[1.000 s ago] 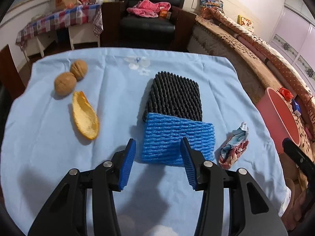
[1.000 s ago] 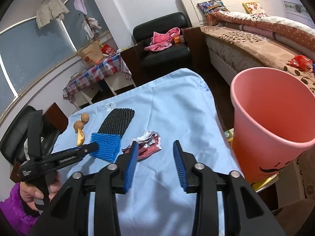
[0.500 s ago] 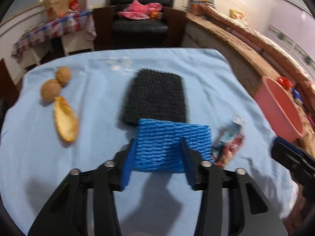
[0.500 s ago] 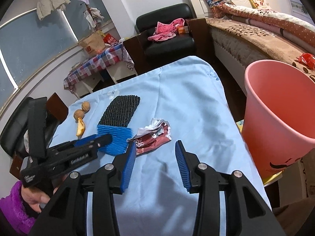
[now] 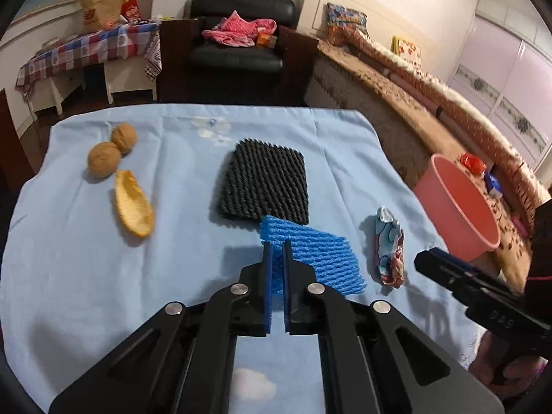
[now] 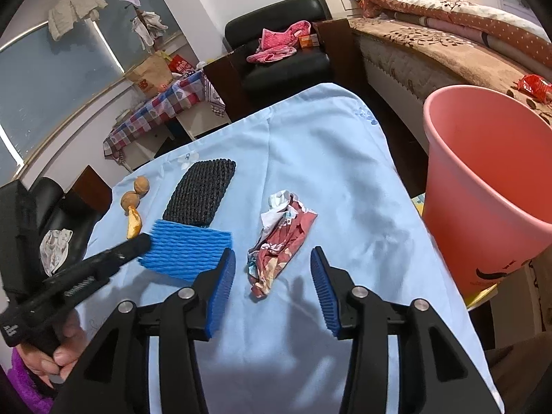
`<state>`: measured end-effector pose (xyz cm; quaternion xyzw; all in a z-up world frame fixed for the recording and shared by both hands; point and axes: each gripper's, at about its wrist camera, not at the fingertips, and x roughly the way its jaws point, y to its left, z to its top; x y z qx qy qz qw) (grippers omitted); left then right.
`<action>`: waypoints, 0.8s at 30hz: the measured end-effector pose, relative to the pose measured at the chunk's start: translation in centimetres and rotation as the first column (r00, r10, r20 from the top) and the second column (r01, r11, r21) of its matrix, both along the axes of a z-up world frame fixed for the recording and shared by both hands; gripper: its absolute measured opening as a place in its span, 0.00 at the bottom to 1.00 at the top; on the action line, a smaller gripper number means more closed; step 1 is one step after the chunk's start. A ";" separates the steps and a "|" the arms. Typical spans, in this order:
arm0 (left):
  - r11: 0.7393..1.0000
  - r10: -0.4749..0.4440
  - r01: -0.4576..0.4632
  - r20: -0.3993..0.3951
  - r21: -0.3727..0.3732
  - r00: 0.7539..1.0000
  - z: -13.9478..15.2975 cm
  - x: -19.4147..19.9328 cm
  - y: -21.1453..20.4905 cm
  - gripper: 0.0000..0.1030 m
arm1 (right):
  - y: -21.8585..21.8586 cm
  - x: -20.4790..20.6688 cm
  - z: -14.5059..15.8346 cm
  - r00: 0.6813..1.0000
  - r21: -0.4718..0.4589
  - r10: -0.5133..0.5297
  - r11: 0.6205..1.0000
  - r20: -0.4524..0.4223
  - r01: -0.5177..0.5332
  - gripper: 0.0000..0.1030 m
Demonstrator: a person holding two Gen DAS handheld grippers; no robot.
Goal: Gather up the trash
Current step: 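Grasp the crumpled red-white wrapper with the right tool while the left tool holds the blue mesh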
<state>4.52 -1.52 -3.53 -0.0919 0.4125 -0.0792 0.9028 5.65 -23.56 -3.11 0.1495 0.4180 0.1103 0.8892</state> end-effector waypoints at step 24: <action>0.998 0.006 -0.003 0.053 -0.060 0.999 3.0 -1.8 1.2 0.04 | 1.4 0.4 -1.1 0.999 -0.088 0.025 0.996 -0.025 -0.027 0.15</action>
